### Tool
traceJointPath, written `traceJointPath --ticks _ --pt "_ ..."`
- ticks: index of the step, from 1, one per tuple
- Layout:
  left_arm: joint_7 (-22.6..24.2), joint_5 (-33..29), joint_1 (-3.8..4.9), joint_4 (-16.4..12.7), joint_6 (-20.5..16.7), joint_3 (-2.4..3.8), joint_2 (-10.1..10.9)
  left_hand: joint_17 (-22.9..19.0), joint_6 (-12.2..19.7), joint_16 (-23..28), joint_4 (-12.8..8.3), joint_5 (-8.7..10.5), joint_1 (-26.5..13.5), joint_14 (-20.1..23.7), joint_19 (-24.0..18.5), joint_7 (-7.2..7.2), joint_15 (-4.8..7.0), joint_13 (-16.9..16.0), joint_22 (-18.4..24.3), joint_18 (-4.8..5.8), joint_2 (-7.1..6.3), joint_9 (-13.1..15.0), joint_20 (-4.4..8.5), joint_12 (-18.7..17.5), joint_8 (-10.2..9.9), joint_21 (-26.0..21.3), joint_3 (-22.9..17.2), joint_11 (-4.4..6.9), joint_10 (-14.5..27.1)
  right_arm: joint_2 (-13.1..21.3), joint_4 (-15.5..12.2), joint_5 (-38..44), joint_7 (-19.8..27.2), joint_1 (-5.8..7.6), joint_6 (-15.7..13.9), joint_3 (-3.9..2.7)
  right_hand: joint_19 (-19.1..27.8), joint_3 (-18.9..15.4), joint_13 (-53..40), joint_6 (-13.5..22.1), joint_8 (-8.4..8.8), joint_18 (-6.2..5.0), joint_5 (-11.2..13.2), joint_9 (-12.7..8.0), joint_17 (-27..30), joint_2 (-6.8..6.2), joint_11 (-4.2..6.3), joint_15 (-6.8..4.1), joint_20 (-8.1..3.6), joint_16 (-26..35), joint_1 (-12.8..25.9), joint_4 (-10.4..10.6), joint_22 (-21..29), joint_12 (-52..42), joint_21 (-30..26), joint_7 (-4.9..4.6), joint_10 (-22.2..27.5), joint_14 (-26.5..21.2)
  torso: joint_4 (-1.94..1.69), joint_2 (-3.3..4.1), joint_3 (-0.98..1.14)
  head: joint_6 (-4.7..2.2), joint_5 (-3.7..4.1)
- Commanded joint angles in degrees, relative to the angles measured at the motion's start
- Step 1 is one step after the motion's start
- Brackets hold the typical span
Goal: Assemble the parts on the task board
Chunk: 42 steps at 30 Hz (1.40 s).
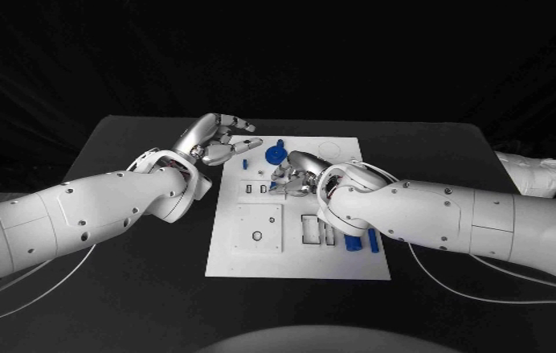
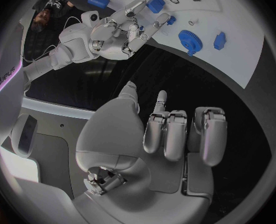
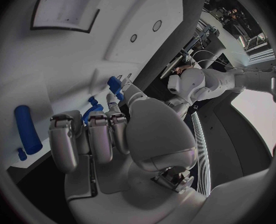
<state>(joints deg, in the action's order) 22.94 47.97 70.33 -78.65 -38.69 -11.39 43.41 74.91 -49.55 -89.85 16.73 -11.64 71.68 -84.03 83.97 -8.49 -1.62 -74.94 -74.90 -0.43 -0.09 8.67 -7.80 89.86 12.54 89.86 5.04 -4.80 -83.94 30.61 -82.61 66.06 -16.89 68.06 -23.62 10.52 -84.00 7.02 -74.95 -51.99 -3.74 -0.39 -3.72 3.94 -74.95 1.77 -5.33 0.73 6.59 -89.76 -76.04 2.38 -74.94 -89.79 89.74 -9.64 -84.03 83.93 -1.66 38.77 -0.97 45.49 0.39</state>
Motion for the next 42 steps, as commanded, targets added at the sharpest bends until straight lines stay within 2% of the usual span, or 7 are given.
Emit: traceJointPath --ticks 1,13,24,28,35,39,42 --pt "0.69 0.25 0.04 -0.11 -0.07 0.06 -0.13 15.09 -0.4 -0.15 -0.05 -0.21 0.07 -5.97 6.03 0.11 0.39 -15.06 -15.1 0.43 0.61 -0.06 -0.18 0.14 -0.37 0.14 0.43 0.13 -6.06 0.33 -0.35 0.66 1.25 -0.05 -0.99 0.0 -6.0 -0.36 -15.05 0.53 0.23 0.39 0.31 -0.09 -15.05 -0.44 -0.48 0.44 0.6 -0.24 0.13 0.04 -15.06 -0.21 0.26 -0.04 -5.97 6.07 0.0 0.08 0.03 0.02 -0.11" --pt "0.6 0.25 0.12 -0.24 0.32 0.08 -0.02 15.09 -0.39 -0.15 -0.04 -0.23 0.12 -5.97 6.03 0.1 0.39 -15.06 -15.1 0.43 0.59 -0.07 -0.17 0.14 -0.43 0.14 0.54 0.13 -6.06 2.29 -1.36 -2.25 8.7 0.41 -11.58 -0.02 -6.0 -1.58 -15.05 0.63 -0.06 0.39 0.53 0.13 -15.05 -0.67 -0.56 0.59 0.94 -0.24 1.76 1.2 -15.06 -0.21 0.26 -0.1 -5.97 6.07 0.02 0.03 0.07 0.17 -0.4" --pt "-1.86 2.31 1.52 -1.24 3.2 0.53 0.68 15.09 0.07 -0.15 0.07 -0.33 -0.82 -5.97 6.03 -0.05 0.27 -15.06 -15.1 0.43 -0.39 -0.24 -0.2 0.14 -0.99 0.14 1.79 0.04 -6.06 6.43 -4.14 -15.94 24.94 5.23 -21.14 -0.04 -6.0 -3.56 -15.05 1.15 -0.1 0.39 -0.9 0.26 -15.05 0.84 -0.11 1.31 1.57 -0.24 5.5 5.03 -15.06 -0.21 0.26 0.11 -5.97 6.07 0.19 -0.3 0.15 0.29 -0.59" --pt "-5.82 5.09 3.35 -1.75 6.18 0.45 0.71 15.09 -0.67 -0.15 0.07 -0.62 -1.19 -5.97 6.03 0.15 0.16 -15.06 -15.1 0.43 -0.8 0.04 -0.28 0.14 -0.56 0.14 2.07 0.21 -6.06 10.05 -6.53 -22.2 25.95 7.37 -19.68 -0.03 -6.0 -4.14 -15.05 1.54 0.0 0.39 -2.26 0.26 -15.05 2.19 -0.65 1.84 2.05 -0.24 7.21 7.06 -15.06 -0.21 0.26 -0.43 -5.97 6.07 0.33 -0.43 0.13 0.12 -0.81" --pt "-14.88 9.64 6.56 -2.29 13.49 0.18 0.55 15.09 -4.46 -0.15 0.36 0.3 -7.07 -5.97 6.03 1.47 0.7 -15.06 -15.1 0.43 -7.86 2.24 -0.08 0.14 2.29 0.14 2.21 1.34 -6.06 16.31 -9.86 -29.52 24.78 8.66 -12.77 0.04 -6.0 -6.59 -15.05 3.22 -0.08 0.39 -8.27 0.21 -15.05 3.74 -2.03 3.14 3.21 -0.24 10.77 11.74 -15.06 -0.21 0.26 -1.81 -5.97 6.07 0.49 -0.71 0.28 0.06 -1.14" --pt "-21.1 12.49 7.83 -3.14 18.88 0.16 0.69 15.09 -8.11 -0.15 0.43 0.48 -8.77 -5.97 6.03 2.78 1.69 -15.06 -15.1 0.43 -8.6 4.17 0.54 0.14 4.32 0.14 1.89 2.54 -6.06 19.66 -11.46 -33.58 24.55 8.71 -8.68 0.29 -6.0 -7.06 -15.05 3.39 -0.21 0.39 -8.86 0.29 -15.05 4.38 -2.37 3.45 3.54 -0.24 10.66 12.62 -15.06 -0.21 0.26 -2.19 -5.97 6.07 0.9 -0.83 0.47 -0.06 -1.99" --pt "-26.1 13.58 8.35 -3.21 23.36 0.14 0.23 15.09 -9.52 -0.15 0.54 2.64 -12.45 -5.97 6.03 3.36 2.2 -15.06 -15.1 0.43 -11.45 5.04 0.95 0.14 4.9 0.14 4.08 3.12 -6.06 21.91 -12.52 -35.06 24.01 8.62 -6.72 0.6 -6.0 -7.17 -15.05 3.59 -0.26 0.39 -9.1 0.33 -15.05 5.29 -2.65 3.72 3.82 -0.24 10.25 13.26 -15.06 -0.21 0.26 -2.44 -5.97 6.07 1.0 -0.9 0.55 0.06 -2.2"
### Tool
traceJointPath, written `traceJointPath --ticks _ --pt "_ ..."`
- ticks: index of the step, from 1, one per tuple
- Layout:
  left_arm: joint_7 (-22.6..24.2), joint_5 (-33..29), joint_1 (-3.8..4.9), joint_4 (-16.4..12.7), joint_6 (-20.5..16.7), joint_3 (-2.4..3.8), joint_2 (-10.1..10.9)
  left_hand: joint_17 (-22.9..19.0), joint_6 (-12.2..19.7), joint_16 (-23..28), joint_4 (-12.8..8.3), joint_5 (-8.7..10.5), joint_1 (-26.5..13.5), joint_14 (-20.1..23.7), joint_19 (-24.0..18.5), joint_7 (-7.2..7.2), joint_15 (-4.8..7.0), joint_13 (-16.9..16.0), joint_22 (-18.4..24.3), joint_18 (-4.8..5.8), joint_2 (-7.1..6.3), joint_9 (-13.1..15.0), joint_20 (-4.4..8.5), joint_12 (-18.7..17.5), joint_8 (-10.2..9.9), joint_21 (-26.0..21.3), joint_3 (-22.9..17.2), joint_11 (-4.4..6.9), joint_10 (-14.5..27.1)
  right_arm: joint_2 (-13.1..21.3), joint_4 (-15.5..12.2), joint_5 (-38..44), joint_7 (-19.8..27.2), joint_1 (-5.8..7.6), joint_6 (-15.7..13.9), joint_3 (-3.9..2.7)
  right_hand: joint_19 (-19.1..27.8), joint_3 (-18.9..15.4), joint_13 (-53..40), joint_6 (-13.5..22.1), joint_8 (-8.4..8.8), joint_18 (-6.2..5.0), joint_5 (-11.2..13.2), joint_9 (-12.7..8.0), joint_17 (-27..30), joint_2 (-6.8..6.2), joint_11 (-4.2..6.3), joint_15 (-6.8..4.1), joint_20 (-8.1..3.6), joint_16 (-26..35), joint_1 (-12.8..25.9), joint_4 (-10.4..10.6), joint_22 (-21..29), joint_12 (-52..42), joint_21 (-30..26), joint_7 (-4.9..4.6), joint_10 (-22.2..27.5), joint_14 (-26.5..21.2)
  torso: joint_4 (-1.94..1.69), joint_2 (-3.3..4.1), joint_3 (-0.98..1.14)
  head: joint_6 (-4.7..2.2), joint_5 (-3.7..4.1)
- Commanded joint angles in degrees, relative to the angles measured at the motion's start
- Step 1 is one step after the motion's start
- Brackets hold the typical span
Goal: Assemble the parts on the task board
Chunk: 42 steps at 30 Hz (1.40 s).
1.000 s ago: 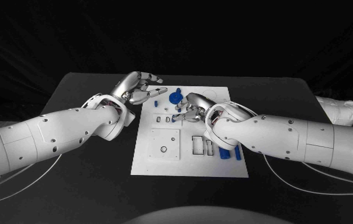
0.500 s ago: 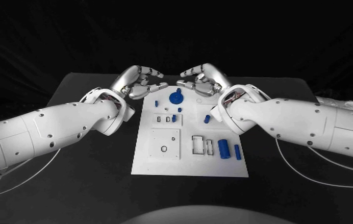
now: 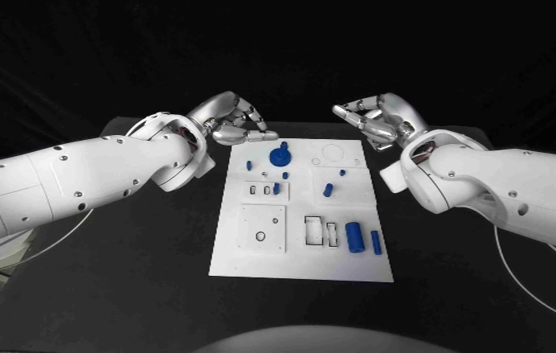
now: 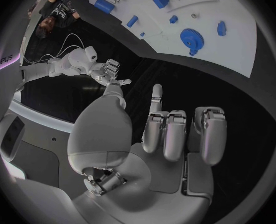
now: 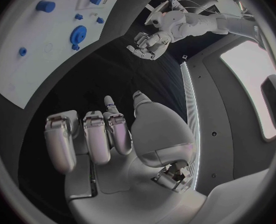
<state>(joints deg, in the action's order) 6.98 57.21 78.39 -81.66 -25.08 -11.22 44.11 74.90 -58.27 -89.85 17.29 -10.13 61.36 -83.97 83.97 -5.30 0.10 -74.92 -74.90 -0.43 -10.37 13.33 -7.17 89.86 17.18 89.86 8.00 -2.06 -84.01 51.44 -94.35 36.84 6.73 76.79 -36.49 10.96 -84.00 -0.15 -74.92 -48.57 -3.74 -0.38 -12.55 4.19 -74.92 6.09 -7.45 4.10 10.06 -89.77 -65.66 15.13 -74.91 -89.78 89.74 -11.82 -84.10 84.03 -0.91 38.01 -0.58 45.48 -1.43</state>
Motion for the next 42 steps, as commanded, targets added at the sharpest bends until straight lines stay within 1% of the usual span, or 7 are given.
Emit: traceJointPath --ticks 1,6,9,12,18,27,42 --pt "-11.66 4.55 0.4 -0.1 11.07 -0.04 -0.74 15.1 -1.05 -0.15 -0.01 1.63 -3.0 -6.03 6.03 0.3 0.6 -15.08 -15.1 0.43 -1.89 0.58 0.42 0.14 0.35 0.14 1.64 0.52 -5.99 1.83 -1.14 -6.16 0.1 -0.13 6.68 0.27 -6.0 -0.08 -15.08 0.15 -0.31 0.38 -0.28 0.11 -15.08 1.19 -0.55 0.4 0.4 -0.23 -0.16 0.76 -15.09 -0.22 0.26 -0.28 -5.9 5.97 0.26 -0.16 0.18 0.1 -0.32" --pt "-17.07 5.91 0.66 0.13 15.02 -0.08 -1.94 15.1 -2.58 -0.15 -0.03 0.53 -4.04 -6.03 6.03 1.03 1.32 -15.08 -15.1 0.43 -2.31 1.74 0.91 0.14 0.81 0.14 1.82 1.23 -5.99 4.67 -2.66 -6.92 -0.96 -0.28 8.04 0.67 -6.0 -0.84 -15.08 0.06 -0.5 0.38 0.93 0.23 -15.08 1.32 -0.68 0.53 0.66 -0.23 -1.06 1.08 -15.09 -0.22 0.26 -0.35 -5.9 5.97 0.46 -0.03 0.15 -0.14 -0.37" --pt "-19.16 6.41 0.72 0.53 17.52 -0.09 -2.92 15.1 -3.1 -0.15 -0.18 -15.69 -2.2 -6.03 6.03 1.51 1.84 -15.08 -15.1 0.43 0.71 2.74 1.35 0.14 0.6 0.14 -0.95 1.76 -5.99 5.92 -3.17 -7.09 -1.84 -0.43 8.63 0.83 -6.0 -1.32 -15.08 0.13 -0.54 0.38 2.28 0.28 -15.08 1.2 -0.69 0.58 0.76 -0.23 -1.83 1.0 -15.09 -0.22 0.26 -0.39 -5.9 5.97 0.28 -0.07 0.1 -0.08 0.04" --pt "-20.01 6.54 0.74 1.01 20.5 -0.12 -3.79 15.1 -2.27 -0.15 -0.33 -18.62 2.76 -6.03 6.03 1.59 2.04 -15.08 -15.1 0.43 3.11 3.16 1.69 0.14 -0.37 0.14 -3.32 1.8 -5.99 6.49 -3.1 -7.04 -2.93 -0.55 9.35 0.96 -6.0 -1.67 -15.08 0.18 -0.58 0.38 3.2 0.31 -15.08 1.21 -0.74 0.63 0.82 -0.23 -2.48 0.95 -15.09 -0.22 0.26 -0.47 -5.9 5.97 0.39 -0.13 0.05 -0.05 0.23" --pt "-19.56 3.89 0.74 1.97 26.04 -0.16 -5.05 15.1 -1.85 -0.15 -0.47 -5.57 11.37 -6.03 6.03 0.59 1.77 -15.08 -15.1 0.43 8.42 2.28 2.03 0.14 -4.21 0.14 -6.01 0.82 -5.99 6.96 -2.49 -5.87 -5.47 -0.97 10.69 1.14 -6.0 -2.46 -15.08 0.19 -0.7 0.38 4.97 0.4 -15.08 1.3 -0.86 0.74 0.95 -0.23 -3.56 1.0 -15.09 -0.22 0.26 -0.57 -5.9 5.97 0.31 -0.11 0.15 -0.03 0.27" --pt "-18.9 2.12 0.73 2.74 30.45 -0.18 -5.65 15.1 -5.38 -0.15 -0.64 6.37 14.13 -6.03 6.03 1.85 2.49 -15.08 -15.1 0.43 11.72 5.35 2.08 0.14 -3.07 0.14 -4.43 1.94 -5.99 7.05 -1.53 -4.87 -7.6 -1.61 11.93 1.27 -6.0 -2.98 -15.08 0.5 -0.6 0.38 5.54 0.37 -15.08 1.25 -0.88 0.77 0.99 -0.23 -3.85 1.11 -15.09 -0.22 0.26 -0.59 -5.9 5.97 0.27 -0.13 0.14 0.06 0.29" --pt "-21.56 2.78 0.67 4.54 32.92 -0.25 -7.37 15.1 -6.87 -0.15 -0.37 7.32 2.61 -6.03 6.03 3.32 3.29 -15.08 -15.1 0.43 9.29 14.4 3.19 0.14 2.86 0.14 1.72 3.55 -5.99 7.04 -1.15 -2.45 -10.36 -2.03 13.25 1.34 -6.0 -4.36 -15.08 1.0 -0.56 0.38 6.95 0.37 -15.08 1.16 -0.98 0.87 1.09 -0.23 -3.68 1.35 -15.09 -0.22 0.26 -0.67 -5.9 5.97 0.29 -0.07 0.13 0.15 0.58"
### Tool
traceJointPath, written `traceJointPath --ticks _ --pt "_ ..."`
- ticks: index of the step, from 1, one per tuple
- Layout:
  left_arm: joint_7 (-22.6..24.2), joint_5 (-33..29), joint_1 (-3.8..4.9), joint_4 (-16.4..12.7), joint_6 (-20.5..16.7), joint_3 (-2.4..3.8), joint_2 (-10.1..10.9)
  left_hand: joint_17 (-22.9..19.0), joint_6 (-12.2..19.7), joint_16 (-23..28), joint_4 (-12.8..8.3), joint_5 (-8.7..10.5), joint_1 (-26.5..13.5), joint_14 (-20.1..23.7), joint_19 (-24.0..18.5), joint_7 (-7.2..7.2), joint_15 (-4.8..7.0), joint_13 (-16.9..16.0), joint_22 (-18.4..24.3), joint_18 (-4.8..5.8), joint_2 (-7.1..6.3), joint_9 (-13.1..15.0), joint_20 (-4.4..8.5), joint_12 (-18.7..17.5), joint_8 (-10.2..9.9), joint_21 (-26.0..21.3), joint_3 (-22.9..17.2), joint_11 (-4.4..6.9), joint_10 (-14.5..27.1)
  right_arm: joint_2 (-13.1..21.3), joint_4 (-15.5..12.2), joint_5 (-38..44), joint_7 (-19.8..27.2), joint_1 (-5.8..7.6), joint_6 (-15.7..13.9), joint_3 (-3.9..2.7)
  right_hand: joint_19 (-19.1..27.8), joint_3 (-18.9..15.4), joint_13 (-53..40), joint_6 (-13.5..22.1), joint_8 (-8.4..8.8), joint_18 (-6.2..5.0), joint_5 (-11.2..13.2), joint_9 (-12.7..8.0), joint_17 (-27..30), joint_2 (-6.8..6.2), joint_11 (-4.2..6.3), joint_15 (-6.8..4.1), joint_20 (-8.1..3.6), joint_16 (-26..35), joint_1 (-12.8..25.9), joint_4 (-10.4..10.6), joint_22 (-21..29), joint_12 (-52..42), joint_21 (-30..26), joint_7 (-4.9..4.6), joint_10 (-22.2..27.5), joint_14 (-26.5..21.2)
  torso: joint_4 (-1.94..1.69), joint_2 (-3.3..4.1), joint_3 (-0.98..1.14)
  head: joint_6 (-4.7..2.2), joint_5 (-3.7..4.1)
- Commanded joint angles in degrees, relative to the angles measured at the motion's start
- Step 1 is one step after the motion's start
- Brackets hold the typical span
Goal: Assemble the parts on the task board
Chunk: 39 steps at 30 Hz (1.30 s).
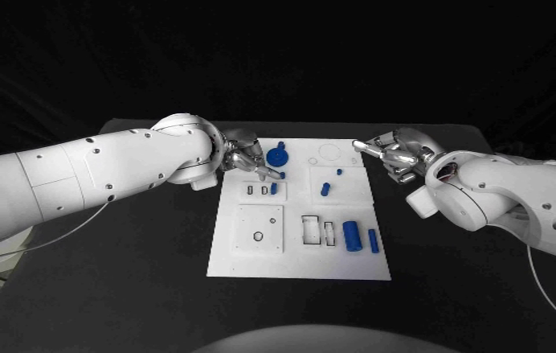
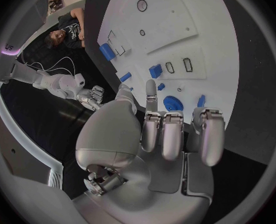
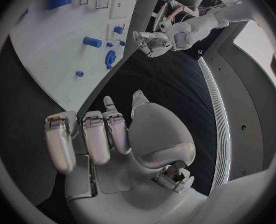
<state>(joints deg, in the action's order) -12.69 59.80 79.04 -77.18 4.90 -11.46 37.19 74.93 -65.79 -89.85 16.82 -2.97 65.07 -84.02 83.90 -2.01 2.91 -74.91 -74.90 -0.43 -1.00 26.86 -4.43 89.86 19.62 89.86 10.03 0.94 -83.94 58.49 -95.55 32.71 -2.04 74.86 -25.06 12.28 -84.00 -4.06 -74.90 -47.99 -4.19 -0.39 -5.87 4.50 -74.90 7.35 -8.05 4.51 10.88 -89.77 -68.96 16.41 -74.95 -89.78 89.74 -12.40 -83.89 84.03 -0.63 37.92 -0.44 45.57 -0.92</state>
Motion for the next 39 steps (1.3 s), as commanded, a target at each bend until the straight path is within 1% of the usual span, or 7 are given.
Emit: traceJointPath --ticks 1,3,5,12,19,32,39 --pt "-2.37 0.44 0.0 0.15 3.48 -0.01 -0.67 15.07 0.86 -0.15 0.06 0.17 -3.01 -5.98 6.1 0.02 0.54 -15.09 -15.1 0.43 0.66 1.41 0.52 0.14 0.61 0.14 -0.15 0.5 -6.06 -0.01 0.09 1.73 -1.71 -0.12 2.02 0.03 -6.0 -0.6 -15.1 0.44 -0.12 0.39 0.23 0.06 -15.1 -0.13 -0.37 0.47 0.28 -0.23 -0.3 0.1 -15.05 -0.22 0.26 -0.06 -6.11 5.97 0.0 0.03 -0.01 0.1 0.06" --pt "-3.29 0.82 -0.03 0.41 4.33 -0.01 -1.14 15.07 1.11 -0.15 -0.02 0.21 -5.0 -5.98 6.1 0.15 0.6 -15.09 -15.1 0.43 3.19 2.43 0.64 0.14 1.0 0.14 -0.1 0.49 -6.06 -0.01 0.13 1.83 -1.92 -0.19 2.31 0.04 -6.0 -0.85 -15.1 0.48 -0.13 0.39 0.05 0.06 -15.1 -0.16 -0.34 0.46 0.28 -0.23 -0.16 0.12 -15.05 -0.22 0.26 -0.02 -6.11 5.97 0.0 0.05 -0.02 0.11 0.08" --pt "-4.27 1.05 -0.06 0.76 4.91 -0.02 -1.67 15.07 1.29 -0.15 -0.02 0.21 -5.92 -5.98 6.1 0.19 0.65 -15.09 -15.1 0.43 3.56 3.22 0.72 0.14 1.28 0.14 0.53 0.53 -6.06 -0.01 0.18 1.92 -2.11 -0.28 2.55 0.04 -6.0 -1.08 -15.1 0.53 -0.14 0.39 -0.1 0.07 -15.1 -0.2 -0.32 0.45 0.28 -0.23 -0.02 0.14 -15.05 -0.22 0.26 0.0 -6.11 5.97 0.01 0.06 -0.01 0.14 0.03" --pt "-6.95 1.56 -0.17 2.38 5.81 -0.08 -3.27 15.07 1.73 -0.15 0.18 0.13 -7.43 -5.98 6.1 0.43 0.87 -15.09 -15.1 0.43 -2.85 6.44 0.96 0.14 2.5 0.14 -1.3 0.76 -6.06 -0.12 0.32 2.05 -2.53 -0.59 3.11 0.06 -6.0 -1.62 -15.1 0.68 -0.13 0.39 -0.27 0.07 -15.1 -0.22 -0.32 0.44 0.28 -0.23 0.36 0.19 -15.05 -0.22 0.26 0.0 -6.11 5.97 -0.07 0.02 0.02 0.18 0.08" --pt "-10.13 3.07 -0.36 3.03 6.44 -0.12 -4.11 15.07 2.73 -0.15 0.22 0.07 -7.12 -5.98 6.1 0.43 0.92 -15.09 -15.1 0.43 -5.97 8.67 1.07 0.14 2.73 0.14 -3.56 0.78 -6.06 -0.19 0.36 2.07 -2.56 -0.8 3.32 0.06 -6.0 -1.72 -15.1 0.69 -0.14 0.39 -0.29 0.08 -15.1 -0.19 -0.31 0.43 0.28 -0.23 0.46 0.21 -15.05 -0.22 0.26 0.01 -6.11 5.97 -0.1 -0.06 -0.01 0.28 0.12" --pt "-13.51 3.83 -0.77 3.45 6.39 -0.13 -5.38 15.07 2.97 -0.15 0.2 -0.12 -6.03 -5.98 6.1 0.47 0.94 -15.09 -15.1 0.43 -4.74 10.06 1.03 0.14 2.6 0.14 -4.82 0.82 -6.06 -0.45 0.32 2.19 -2.46 -0.95 3.21 0.07 -6.0 -1.88 -15.1 0.66 -0.19 0.39 -0.42 0.1 -15.1 -0.08 -0.32 0.43 0.28 -0.23 0.59 0.21 -15.05 -0.22 0.26 -0.01 -6.11 5.97 0.01 -0.03 -0.01 0.08 0.07" --pt "-13.86 4.0 -1.18 4.35 5.51 -0.13 -6.45 15.07 3.24 -0.15 0.06 -0.1 -4.7 -5.98 6.1 0.48 0.92 -15.09 -15.1 0.43 -2.43 11.23 1.0 0.14 2.3 0.14 -5.95 0.81 -6.06 -0.53 0.21 2.21 -2.23 -0.99 3.01 0.07 -6.0 -2.0 -15.1 0.64 -0.23 0.39 -0.44 0.12 -15.1 0.19 -0.35 0.44 0.28 -0.23 0.74 0.23 -15.05 -0.22 0.26 -0.06 -6.11 5.97 -0.08 0.04 -0.01 0.06 0.19"
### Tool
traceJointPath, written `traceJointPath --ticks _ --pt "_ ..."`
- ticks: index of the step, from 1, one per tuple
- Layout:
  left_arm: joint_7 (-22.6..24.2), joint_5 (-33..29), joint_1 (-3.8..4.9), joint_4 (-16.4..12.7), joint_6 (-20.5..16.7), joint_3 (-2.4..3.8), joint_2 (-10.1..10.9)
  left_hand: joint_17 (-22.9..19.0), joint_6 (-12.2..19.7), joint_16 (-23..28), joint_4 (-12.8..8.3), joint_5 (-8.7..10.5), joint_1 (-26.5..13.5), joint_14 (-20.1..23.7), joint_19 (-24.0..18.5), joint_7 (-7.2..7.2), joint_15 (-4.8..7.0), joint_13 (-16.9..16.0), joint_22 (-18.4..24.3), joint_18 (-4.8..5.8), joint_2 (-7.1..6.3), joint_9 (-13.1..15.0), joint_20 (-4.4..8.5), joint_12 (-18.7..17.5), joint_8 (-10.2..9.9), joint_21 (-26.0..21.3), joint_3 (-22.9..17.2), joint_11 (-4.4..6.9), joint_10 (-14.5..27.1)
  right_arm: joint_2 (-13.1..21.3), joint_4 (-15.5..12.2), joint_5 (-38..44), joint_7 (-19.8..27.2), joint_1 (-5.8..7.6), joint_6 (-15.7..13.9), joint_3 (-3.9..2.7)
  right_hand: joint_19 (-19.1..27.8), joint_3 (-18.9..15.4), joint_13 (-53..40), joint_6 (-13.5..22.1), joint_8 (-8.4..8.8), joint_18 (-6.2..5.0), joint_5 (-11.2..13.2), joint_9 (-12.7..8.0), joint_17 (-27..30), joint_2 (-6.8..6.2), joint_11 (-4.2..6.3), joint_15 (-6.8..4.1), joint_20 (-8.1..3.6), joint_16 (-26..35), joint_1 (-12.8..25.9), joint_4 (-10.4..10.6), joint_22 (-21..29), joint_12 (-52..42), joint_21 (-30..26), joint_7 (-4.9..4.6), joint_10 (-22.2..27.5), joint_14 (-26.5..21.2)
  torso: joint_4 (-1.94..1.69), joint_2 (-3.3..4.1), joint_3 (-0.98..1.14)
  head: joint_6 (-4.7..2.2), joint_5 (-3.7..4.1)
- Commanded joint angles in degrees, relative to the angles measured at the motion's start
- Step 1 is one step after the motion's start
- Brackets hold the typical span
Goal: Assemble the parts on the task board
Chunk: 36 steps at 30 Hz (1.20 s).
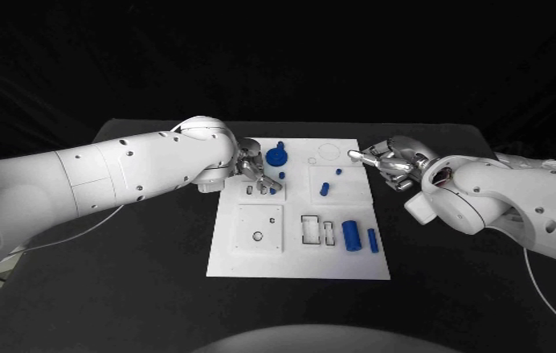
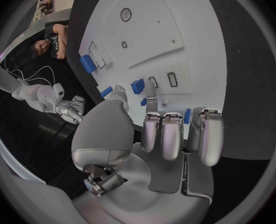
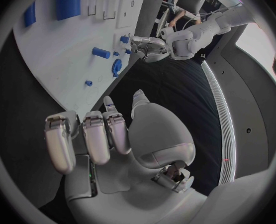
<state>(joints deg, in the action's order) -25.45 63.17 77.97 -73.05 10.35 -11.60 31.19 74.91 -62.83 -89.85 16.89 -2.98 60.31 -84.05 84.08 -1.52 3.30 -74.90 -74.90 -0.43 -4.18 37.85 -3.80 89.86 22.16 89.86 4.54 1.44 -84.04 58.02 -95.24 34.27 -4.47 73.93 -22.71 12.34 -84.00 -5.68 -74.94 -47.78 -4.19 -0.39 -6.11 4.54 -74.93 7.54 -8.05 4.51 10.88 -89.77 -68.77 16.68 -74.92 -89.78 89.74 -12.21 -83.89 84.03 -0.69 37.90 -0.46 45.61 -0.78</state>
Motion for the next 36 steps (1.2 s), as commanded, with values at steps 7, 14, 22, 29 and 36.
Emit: traceJointPath --ticks 7,14,22,29,36 --pt "-1.56 1.18 -0.29 1.28 -0.15 0.02 -1.63 15.09 0.41 -0.15 -0.09 -0.11 1.1 -5.95 5.92 0.0 0.55 -15.1 -15.1 0.43 2.13 0.98 0.35 0.14 -0.49 0.14 -1.01 0.32 -5.96 0.03 -0.19 0.64 0.49 -0.06 0.27 0.01 -6.0 -0.5 -15.06 0.41 -0.28 0.39 -0.15 0.11 -15.07 0.25 -0.38 0.47 0.3 -0.23 0.69 -0.03 -15.08 -0.22 0.26 -0.3 -6.11 5.97 0.05 0.01 0.03 0.2 0.06" --pt "-1.59 1.56 -0.49 2.4 -0.56 0.02 -2.56 15.09 0.48 -0.15 -0.11 -0.11 1.26 -5.95 5.92 -0.01 0.54 -15.1 -15.1 0.43 2.26 1.07 0.35 0.14 -0.56 0.14 -1.04 0.31 -5.96 0.29 -0.38 0.62 1.08 -0.07 -0.63 0.01 -6.0 -0.61 -15.06 0.33 -0.36 0.39 -0.1 0.14 -15.07 0.51 -0.41 0.49 0.31 -0.23 0.8 -0.04 -15.08 -0.22 0.26 -0.32 -6.11 5.97 0.05 0.04 0.09 0.4 0.03" --pt "-1.18 1.65 -0.64 3.18 0.01 0.02 -3.52 15.09 0.59 -0.15 -0.1 -0.11 1.42 -5.95 5.92 -0.04 0.54 -15.1 -15.1 0.43 2.45 1.18 0.36 0.14 -0.66 0.14 -1.06 0.3 -5.96 0.35 -0.43 0.58 0.99 -0.07 -0.66 0.01 -6.0 -0.65 -15.06 0.25 -0.41 0.39 -0.14 0.16 -15.07 0.63 -0.42 0.5 0.32 -0.23 0.83 -0.05 -15.08 -0.22 0.26 -0.34 -6.11 5.97 0.06 0.06 0.05 0.48 0.05" --pt "-1.35 1.85 -0.72 3.6 0.89 0.02 -3.99 15.09 0.65 -0.15 -0.08 -0.11 1.42 -5.95 5.92 -0.06 0.53 -15.1 -15.1 0.43 2.54 1.23 0.36 0.14 -0.72 0.14 -1.03 0.28 -5.96 0.34 -0.42 0.55 0.9 -0.07 -0.59 0.01 -6.0 -0.66 -15.06 0.25 -0.41 0.39 -0.14 0.16 -15.07 0.63 -0.43 0.5 0.32 -0.23 0.84 -0.05 -15.08 -0.22 0.26 -0.34 -6.11 5.97 0.02 -0.04 0.03 0.59 0.2" --pt "-1.52 2.04 -0.87 3.64 0.97 0.02 -4.08 15.09 0.8 -0.15 -0.12 -0.1 1.55 -5.95 5.92 -0.09 0.51 -15.1 -15.1 0.43 2.58 1.3 0.37 0.14 -0.83 0.14 -0.98 0.25 -5.96 0.36 -0.35 0.5 0.78 -0.07 -0.44 0.01 -6.0 -0.68 -15.06 0.23 -0.43 0.39 -0.15 0.17 -15.07 0.67 -0.43 0.5 0.32 -0.23 0.85 -0.05 -15.08 -0.22 0.26 -0.35 -6.11 5.97 -0.19 -0.07 0.07 0.49 0.25"
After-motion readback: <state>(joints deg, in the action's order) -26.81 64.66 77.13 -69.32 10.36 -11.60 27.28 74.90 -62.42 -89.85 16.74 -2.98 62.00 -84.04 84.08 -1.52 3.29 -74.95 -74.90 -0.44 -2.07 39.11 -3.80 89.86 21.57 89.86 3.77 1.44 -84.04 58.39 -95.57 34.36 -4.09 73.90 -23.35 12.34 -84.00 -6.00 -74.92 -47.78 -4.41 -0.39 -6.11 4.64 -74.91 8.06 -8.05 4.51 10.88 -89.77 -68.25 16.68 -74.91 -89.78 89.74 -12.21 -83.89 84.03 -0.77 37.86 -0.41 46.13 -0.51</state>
